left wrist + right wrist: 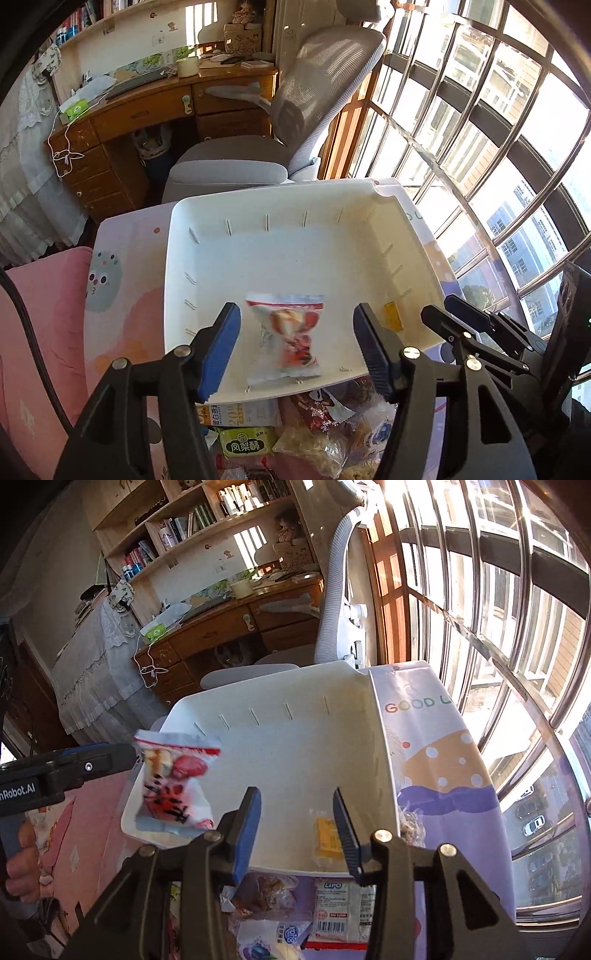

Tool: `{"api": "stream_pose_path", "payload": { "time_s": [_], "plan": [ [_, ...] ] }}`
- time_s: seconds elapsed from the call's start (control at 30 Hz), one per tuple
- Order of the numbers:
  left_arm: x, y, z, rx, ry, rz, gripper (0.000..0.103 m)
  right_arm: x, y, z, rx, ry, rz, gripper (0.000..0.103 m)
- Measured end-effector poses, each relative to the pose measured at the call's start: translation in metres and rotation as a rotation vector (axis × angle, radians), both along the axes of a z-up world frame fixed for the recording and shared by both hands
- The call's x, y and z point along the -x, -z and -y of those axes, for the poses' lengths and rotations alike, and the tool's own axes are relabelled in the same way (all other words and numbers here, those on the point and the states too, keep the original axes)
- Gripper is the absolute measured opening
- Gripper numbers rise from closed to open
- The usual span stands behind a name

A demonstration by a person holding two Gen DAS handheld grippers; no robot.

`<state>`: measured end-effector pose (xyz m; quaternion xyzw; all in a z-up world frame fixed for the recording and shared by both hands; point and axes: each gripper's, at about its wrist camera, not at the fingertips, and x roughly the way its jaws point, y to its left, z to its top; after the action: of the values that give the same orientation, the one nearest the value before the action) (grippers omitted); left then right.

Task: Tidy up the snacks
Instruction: 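Carry both held snacks over the white basket and open both grippers to drop them, then withdraw both grippers from the basket back toward the snacks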

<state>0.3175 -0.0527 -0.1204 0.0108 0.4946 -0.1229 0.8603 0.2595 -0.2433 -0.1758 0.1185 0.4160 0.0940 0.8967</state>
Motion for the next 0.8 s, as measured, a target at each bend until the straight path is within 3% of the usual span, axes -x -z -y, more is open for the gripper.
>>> {"api": "stream_pose_path", "payload": {
  "time_s": [0.57, 0.8],
  "plan": [
    [0.044, -0.008, -0.021, -0.018, -0.08, -0.056, 0.064, 0.016, -0.006, 0.008, -0.027, 0.042, -0.075, 0.049],
    [0.077, -0.019, -0.049, 0.011, -0.105, -0.032, 0.064, 0.044, -0.017, 0.013, -0.024, 0.088, -0.083, 0.049]
  ]
}}
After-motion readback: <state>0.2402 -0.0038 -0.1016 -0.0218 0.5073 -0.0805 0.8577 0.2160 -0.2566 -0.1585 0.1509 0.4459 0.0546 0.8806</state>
